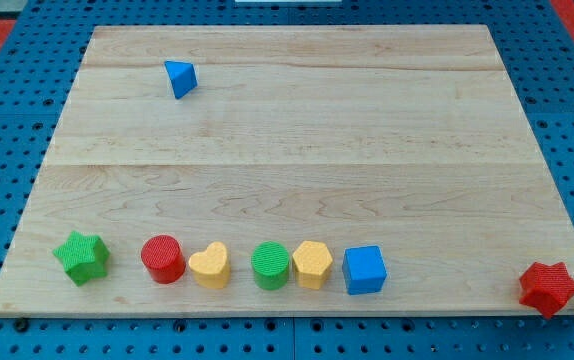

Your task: Move the blue triangle between the red star and blue cube

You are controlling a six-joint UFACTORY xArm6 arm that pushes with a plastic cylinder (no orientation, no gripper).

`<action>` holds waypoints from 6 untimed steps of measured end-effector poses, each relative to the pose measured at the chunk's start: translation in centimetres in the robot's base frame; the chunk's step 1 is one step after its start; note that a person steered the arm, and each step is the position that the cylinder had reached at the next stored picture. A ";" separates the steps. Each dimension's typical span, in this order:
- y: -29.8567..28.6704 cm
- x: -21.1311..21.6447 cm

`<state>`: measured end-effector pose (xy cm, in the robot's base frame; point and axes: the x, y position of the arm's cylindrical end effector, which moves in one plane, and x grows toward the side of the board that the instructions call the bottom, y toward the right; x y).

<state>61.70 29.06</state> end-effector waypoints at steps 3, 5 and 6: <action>-4.3 -1.4; -2.5 -3.2; -1.4 -8.9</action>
<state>52.84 27.63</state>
